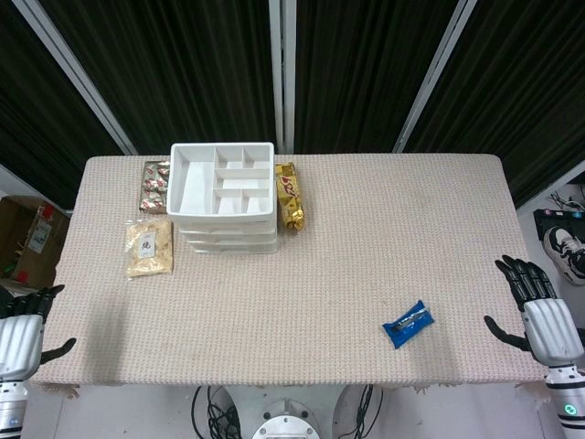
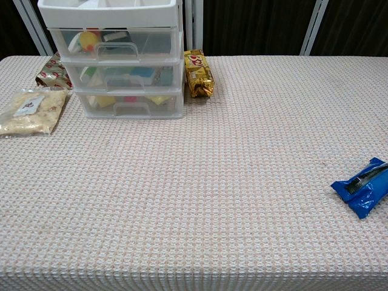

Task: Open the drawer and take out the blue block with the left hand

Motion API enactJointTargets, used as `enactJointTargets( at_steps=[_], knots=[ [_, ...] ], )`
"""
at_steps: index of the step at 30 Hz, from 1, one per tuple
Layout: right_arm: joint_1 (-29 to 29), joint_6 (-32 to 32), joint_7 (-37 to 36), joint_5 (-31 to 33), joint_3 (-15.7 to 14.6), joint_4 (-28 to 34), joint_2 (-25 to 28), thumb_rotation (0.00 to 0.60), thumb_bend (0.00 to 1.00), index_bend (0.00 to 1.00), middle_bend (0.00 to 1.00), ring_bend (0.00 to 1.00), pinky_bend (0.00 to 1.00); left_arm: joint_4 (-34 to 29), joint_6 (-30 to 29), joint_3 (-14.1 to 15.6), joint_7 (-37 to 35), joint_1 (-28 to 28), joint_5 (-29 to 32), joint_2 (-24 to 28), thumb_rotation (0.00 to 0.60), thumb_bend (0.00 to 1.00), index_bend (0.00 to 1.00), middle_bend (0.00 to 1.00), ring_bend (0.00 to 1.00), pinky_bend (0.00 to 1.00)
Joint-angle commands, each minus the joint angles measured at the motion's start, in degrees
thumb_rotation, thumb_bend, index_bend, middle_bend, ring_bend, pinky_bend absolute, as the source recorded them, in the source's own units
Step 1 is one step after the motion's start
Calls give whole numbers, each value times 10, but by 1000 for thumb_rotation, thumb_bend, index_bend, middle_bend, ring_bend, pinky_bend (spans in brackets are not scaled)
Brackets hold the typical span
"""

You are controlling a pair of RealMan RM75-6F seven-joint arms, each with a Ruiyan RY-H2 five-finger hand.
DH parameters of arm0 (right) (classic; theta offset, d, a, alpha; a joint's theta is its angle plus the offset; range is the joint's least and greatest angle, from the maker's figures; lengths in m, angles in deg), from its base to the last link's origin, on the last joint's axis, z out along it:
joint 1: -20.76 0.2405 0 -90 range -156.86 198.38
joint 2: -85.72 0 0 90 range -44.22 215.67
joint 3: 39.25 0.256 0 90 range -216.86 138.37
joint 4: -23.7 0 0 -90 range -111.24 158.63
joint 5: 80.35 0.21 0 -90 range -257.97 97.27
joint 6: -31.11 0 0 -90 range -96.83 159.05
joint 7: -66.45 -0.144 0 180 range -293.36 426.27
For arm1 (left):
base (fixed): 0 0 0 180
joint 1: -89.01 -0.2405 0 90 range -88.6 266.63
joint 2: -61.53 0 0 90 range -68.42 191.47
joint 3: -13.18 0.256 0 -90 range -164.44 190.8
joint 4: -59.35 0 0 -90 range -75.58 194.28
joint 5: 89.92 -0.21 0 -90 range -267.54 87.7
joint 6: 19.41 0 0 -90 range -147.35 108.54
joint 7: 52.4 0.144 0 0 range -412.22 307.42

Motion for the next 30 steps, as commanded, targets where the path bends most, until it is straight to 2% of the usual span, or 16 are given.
enactJointTargets(
  at_steps=[1, 7, 13, 17, 20, 27, 30],
  knots=[
    [5, -6, 6, 2, 2, 8, 3, 600, 192, 0, 33, 0, 0, -5, 10, -4, -3, 6, 3, 0, 600, 92, 170, 204, 220, 216],
    [-4, 14, -1, -4, 1, 8, 7, 600, 193, 0, 29, 0, 0, -34, 55, -16, -50, 41, -11, -5, 600, 92, 171, 235, 228, 260],
    [-14, 40, -11, -14, 0, 10, 19, 600, 192, 0, 22, 0, 0, -60, 138, -41, -118, 111, -27, -35, 600, 104, 189, 268, 290, 428],
    [-18, 48, -13, -16, 0, 9, 20, 600, 193, 0, 11, 0, 0, -59, 231, -72, -152, 177, 19, -74, 600, 131, 206, 331, 354, 566],
    [-21, 49, -17, -15, -2, 9, 22, 600, 192, 0, 7, 0, 0, -47, 280, -97, -177, 214, 66, -112, 600, 171, 213, 400, 450, 670],
    [-26, 50, -23, -8, -2, 1, 20, 600, 193, 0, 7, 0, 0, -18, 331, -132, -242, 256, 153, -204, 600, 301, 217, 518, 609, 910],
    [-26, 47, -24, -7, -2, 0, 18, 600, 193, 0, 7, 0, 0, -7, 333, -144, -289, 259, 171, -239, 600, 356, 215, 560, 669, 975]
  ],
)
